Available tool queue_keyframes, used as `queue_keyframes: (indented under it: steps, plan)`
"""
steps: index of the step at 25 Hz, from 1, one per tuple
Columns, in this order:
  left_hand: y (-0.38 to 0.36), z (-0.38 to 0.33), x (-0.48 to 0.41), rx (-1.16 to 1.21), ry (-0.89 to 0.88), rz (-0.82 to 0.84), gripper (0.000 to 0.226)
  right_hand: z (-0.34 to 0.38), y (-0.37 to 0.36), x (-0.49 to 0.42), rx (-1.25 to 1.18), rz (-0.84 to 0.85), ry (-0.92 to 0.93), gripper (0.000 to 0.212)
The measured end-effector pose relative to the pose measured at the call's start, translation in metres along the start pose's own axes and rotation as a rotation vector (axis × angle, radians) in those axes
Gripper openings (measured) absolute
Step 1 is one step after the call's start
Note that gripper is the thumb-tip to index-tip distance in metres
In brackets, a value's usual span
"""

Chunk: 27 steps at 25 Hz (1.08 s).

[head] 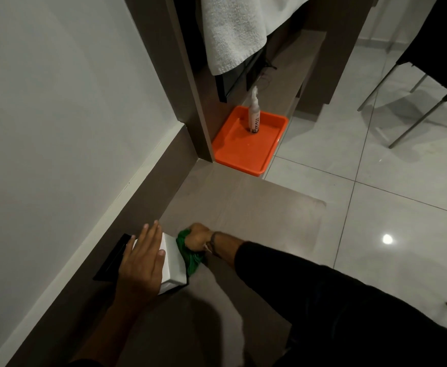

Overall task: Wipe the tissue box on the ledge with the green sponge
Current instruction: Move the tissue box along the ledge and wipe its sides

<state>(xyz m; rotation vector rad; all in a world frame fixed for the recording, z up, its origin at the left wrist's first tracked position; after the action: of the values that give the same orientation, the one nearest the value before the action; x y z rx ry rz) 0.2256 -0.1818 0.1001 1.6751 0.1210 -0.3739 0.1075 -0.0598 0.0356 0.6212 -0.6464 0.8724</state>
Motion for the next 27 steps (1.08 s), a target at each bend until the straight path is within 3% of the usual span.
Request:
queue_keyframes:
  steps: [3, 6, 10, 15, 20, 27]
  plan:
    - [0.001, 0.001, -0.002, 0.027, 0.031, 0.002, 0.053, 0.009, 0.006, -0.012, 0.034, -0.006, -0.001, 0.038]
    - [0.002, 0.000, -0.004, 0.044, 0.042, 0.005, 0.053, -0.029, -0.024, 0.013, -0.040, 0.007, -0.031, 0.034]
    - [0.007, -0.003, -0.005, 0.053, 0.046, -0.024, 0.051, -0.084, -0.063, 0.049, -0.097, 0.118, -0.102, 0.045]
    - [0.010, -0.006, -0.005, 0.058, 0.047, -0.047, 0.052, -0.047, -0.013, 0.044, -0.228, -0.150, -0.041, 0.035]
    - [0.005, -0.002, 0.000, -0.014, -0.013, -0.019, 0.056, 0.001, -0.028, 0.038, -0.444, -0.168, 0.017, 0.030]
    - [0.010, -0.004, -0.006, 0.054, 0.052, -0.021, 0.048, 0.016, -0.032, 0.085, -0.510, -0.251, 0.425, 0.050]
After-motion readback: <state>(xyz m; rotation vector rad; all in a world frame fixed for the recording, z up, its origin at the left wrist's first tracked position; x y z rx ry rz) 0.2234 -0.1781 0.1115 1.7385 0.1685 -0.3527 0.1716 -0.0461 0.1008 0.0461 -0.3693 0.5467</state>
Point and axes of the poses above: each hand's wrist, its own x-axis away from the middle knuckle, its own y-axis out of the back of the hand, z = x × y, the point moved 7 cm from there along -x, towards the middle knuckle
